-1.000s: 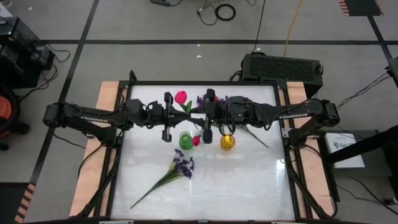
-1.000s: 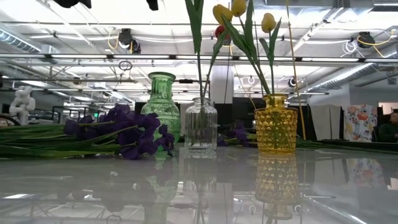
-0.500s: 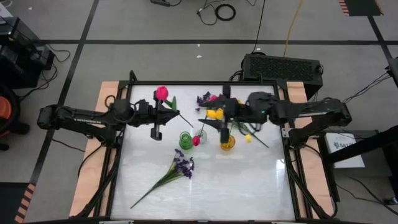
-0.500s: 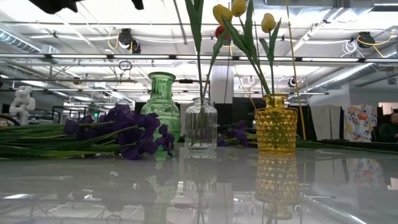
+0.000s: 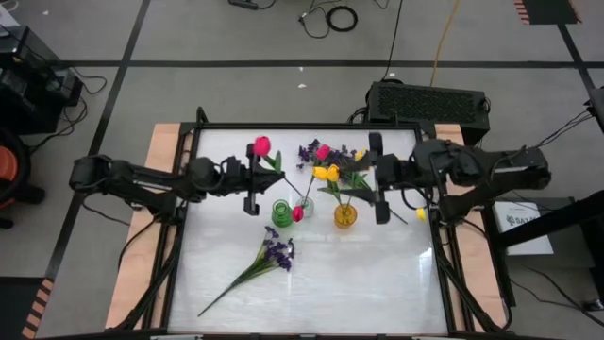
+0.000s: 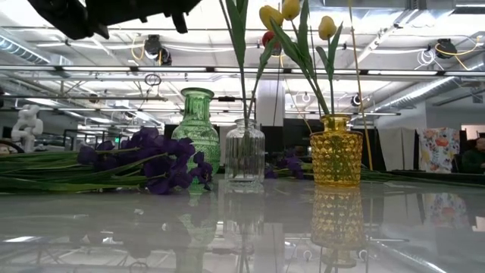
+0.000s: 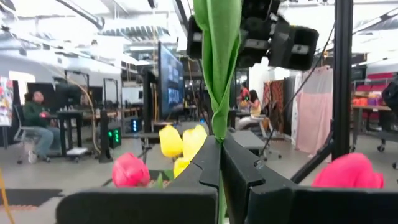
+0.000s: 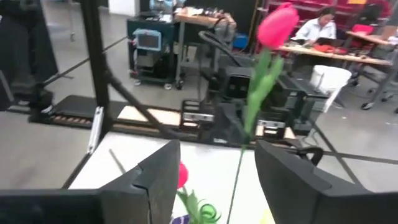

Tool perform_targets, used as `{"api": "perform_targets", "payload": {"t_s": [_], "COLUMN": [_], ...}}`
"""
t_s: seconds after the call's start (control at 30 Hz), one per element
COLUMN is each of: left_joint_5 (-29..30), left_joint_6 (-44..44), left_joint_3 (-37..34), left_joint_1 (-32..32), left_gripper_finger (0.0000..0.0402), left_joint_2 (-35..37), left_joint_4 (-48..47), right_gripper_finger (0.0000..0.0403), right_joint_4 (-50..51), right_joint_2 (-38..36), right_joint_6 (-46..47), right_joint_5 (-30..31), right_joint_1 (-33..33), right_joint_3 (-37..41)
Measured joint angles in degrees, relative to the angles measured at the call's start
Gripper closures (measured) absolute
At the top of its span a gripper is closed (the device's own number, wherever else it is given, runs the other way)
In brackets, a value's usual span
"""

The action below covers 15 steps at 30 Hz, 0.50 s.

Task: Sort flowers into vase by color
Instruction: Put the red tulip into the transparent vase

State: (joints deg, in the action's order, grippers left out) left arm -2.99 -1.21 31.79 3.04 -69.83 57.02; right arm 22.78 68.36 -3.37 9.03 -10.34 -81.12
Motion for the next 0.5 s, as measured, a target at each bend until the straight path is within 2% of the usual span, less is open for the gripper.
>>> {"api": "perform_targets", "payload": {"t_s": [0.27, 0.5], "left_joint_5": [0.59, 3.51], "left_joint_6": [2.30, 2.37], "left_joint_3": [0.00, 0.00], "left_joint_1": [0.00, 0.25], "left_gripper_finger": [0.0398, 0.0398], "left_joint_2": [-4.74, -8.42], "left_joint_4": [3.47, 4.50], "right_gripper_finger": [0.0225, 0.0237], "right_joint_4": [0.12, 0.12], "right_joint_2": [-0.13, -0.13], "right_joint_6": [-0.51, -1.17], "right_joint_5": [0.40, 0.43], "right_joint_1": [-2.32, -2.32], "right_joint_3": [0.02, 0.02]}}
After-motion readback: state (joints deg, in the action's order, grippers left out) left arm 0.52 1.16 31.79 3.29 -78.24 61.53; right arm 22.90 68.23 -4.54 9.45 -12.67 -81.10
